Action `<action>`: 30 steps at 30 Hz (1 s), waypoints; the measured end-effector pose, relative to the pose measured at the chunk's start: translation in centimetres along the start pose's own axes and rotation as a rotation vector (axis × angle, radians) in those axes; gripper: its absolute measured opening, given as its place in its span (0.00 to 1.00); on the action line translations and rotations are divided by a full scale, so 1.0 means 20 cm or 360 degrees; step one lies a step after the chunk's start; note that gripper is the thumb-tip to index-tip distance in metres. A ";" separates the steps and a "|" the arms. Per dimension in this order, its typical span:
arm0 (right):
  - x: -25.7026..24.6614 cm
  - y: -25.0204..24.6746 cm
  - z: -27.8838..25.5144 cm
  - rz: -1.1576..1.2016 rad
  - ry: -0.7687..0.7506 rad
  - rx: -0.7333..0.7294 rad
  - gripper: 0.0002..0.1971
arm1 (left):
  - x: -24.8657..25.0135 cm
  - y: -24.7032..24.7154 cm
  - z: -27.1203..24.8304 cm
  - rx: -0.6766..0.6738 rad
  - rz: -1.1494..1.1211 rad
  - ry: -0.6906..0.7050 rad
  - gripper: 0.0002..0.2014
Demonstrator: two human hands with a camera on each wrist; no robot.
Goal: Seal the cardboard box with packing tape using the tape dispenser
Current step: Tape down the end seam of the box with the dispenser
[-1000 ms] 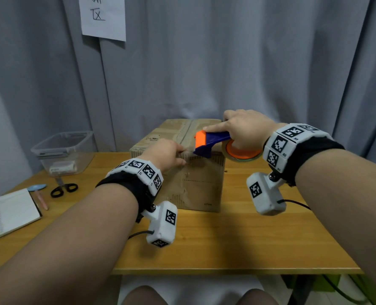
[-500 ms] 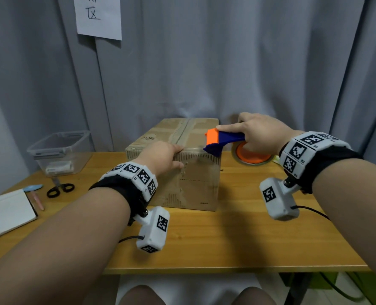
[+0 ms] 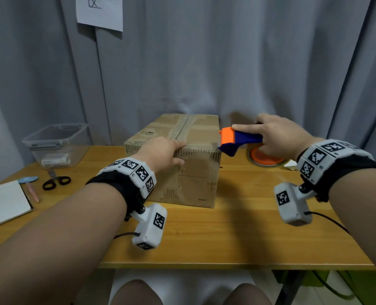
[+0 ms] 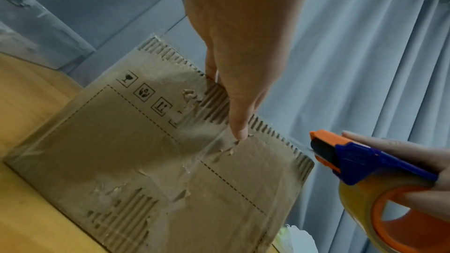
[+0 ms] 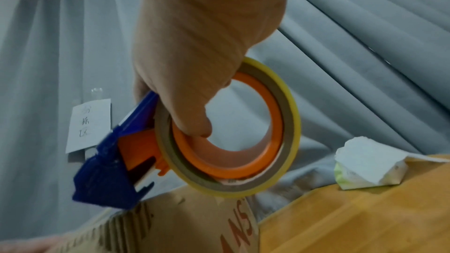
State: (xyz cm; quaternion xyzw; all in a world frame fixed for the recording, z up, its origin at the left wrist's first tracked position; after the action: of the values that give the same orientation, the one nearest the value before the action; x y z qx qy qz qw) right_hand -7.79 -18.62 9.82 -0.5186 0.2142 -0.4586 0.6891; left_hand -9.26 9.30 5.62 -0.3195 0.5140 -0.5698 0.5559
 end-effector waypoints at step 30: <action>0.05 0.20 -0.07 0.0294 0.0132 0.0065 0.36 | 0.29 0.01 0.14 0.0114 -0.0080 0.0102 0.23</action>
State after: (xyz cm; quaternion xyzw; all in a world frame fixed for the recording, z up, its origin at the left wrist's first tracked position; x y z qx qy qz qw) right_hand -6.82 -20.01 5.80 -0.4630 0.2801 -0.4184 0.7295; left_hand -7.66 3.10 4.99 -0.2938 0.5026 -0.6116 0.5356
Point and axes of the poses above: each hand's wrist, its own z-axis towards the middle knuckle, its own y-axis out of the palm, x = y × z, the point moved 1 cm from there along z, towards the middle knuckle, and after that the axes turned 5 degrees about z, right-handed, at the moved point
